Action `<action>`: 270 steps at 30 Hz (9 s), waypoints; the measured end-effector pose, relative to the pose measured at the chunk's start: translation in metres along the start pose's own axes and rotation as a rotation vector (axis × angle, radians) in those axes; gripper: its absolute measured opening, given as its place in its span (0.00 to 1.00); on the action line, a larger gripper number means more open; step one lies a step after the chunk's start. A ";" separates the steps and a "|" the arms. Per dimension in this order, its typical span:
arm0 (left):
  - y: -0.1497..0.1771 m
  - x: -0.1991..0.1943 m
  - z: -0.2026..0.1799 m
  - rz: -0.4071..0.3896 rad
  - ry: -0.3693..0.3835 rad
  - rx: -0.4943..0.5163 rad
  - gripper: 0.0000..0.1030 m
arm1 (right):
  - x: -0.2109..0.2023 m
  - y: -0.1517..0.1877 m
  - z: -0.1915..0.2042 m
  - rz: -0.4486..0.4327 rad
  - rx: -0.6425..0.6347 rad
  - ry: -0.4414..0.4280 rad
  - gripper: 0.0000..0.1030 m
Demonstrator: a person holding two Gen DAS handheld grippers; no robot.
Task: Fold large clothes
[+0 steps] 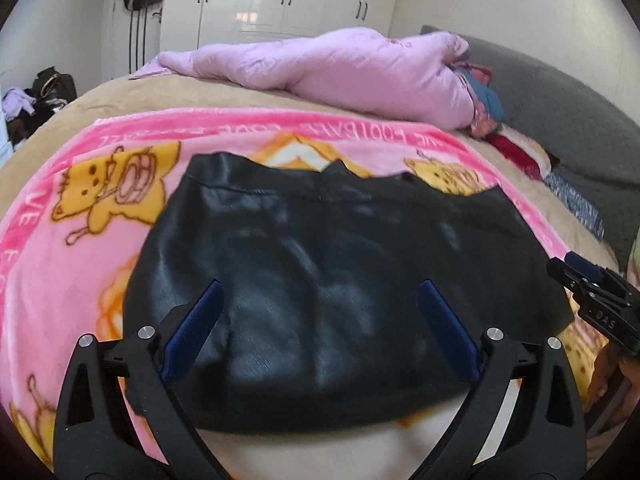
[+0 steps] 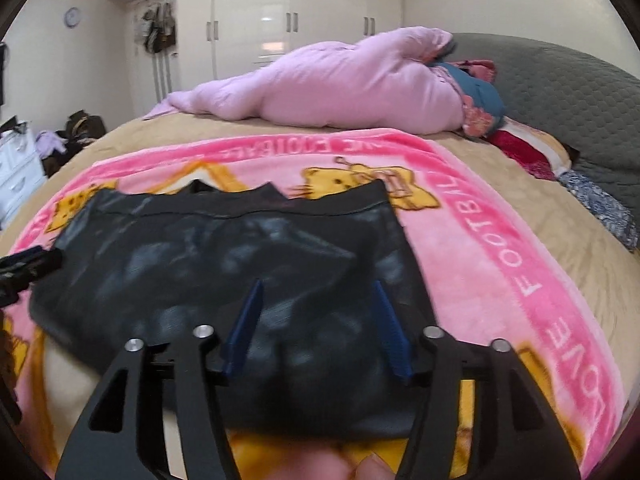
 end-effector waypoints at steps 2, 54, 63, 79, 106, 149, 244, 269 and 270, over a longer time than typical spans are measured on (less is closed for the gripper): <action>0.003 0.000 -0.003 0.010 -0.012 0.017 0.89 | -0.001 0.005 0.006 0.011 -0.015 -0.005 0.60; 0.052 0.008 -0.008 0.128 -0.073 0.025 0.91 | 0.004 0.065 -0.022 0.169 0.137 0.115 0.94; 0.052 0.001 -0.011 0.127 -0.078 0.018 0.91 | -0.005 0.068 -0.024 0.164 0.158 0.113 0.95; 0.047 -0.043 -0.022 0.076 -0.004 -0.033 0.91 | -0.056 0.061 -0.009 0.085 0.121 0.136 0.96; 0.055 -0.094 0.043 0.022 -0.064 -0.083 0.91 | -0.104 0.041 0.065 0.022 0.052 0.029 0.96; 0.087 -0.028 0.112 0.151 0.206 -0.494 0.91 | -0.042 0.044 0.171 0.116 -0.134 -0.104 0.95; 0.028 -0.048 0.042 -0.124 0.116 -0.236 0.32 | 0.018 -0.097 0.165 0.364 0.039 -0.490 0.73; 0.019 -0.068 0.007 -0.170 0.172 -0.181 0.30 | 0.078 -0.086 0.285 0.684 -0.376 -0.255 0.84; 0.018 -0.068 0.007 -0.171 0.173 -0.181 0.30 | 0.078 -0.083 0.288 0.686 -0.391 -0.253 0.84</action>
Point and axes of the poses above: each gripper's, at about its wrist camera, not at the fingertips, and x roughly the way its jaws point, z to its left, y to its underside, the point moved 4 cm from there along x, roughly the way its jaws point, and after that the axes turned 1 degree about -y, right-handed, at the moved point
